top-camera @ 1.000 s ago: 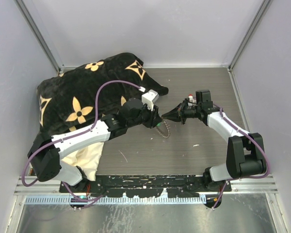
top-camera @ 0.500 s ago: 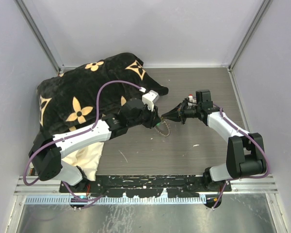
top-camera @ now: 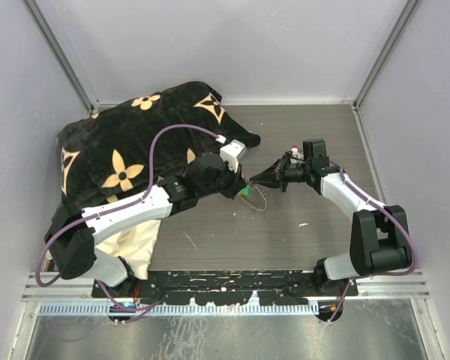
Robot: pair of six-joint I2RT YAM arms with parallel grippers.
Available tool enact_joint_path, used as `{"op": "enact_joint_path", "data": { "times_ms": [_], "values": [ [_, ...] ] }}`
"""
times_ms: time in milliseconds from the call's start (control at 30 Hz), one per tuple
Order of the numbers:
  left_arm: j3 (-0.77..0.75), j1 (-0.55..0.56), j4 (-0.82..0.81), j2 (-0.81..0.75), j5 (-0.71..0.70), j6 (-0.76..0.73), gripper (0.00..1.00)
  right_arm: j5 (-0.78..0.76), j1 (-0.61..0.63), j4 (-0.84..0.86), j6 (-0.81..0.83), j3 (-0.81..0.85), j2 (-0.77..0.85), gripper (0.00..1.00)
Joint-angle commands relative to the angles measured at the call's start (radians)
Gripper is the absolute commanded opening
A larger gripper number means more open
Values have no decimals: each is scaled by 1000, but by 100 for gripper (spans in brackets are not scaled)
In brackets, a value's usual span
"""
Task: Remove the keys from the keyring
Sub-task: Remove the key from the keyring.
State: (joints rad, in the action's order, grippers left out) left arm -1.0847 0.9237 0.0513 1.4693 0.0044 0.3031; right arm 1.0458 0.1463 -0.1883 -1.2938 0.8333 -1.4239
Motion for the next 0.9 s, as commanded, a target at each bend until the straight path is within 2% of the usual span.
{"op": "enact_joint_path", "data": {
  "times_ms": [0, 467, 867],
  "values": [
    [-32, 3, 2, -6, -29, -8, 0, 67, -5, 63, -25, 6, 34, 1],
    [24, 1, -55, -2, -79, -62, 0, 94, -5, 71, -17, -2, 44, 1],
    [116, 1, -235, -7, -98, -163, 0, 98, -5, 72, -11, -11, 46, 1]
  ]
}}
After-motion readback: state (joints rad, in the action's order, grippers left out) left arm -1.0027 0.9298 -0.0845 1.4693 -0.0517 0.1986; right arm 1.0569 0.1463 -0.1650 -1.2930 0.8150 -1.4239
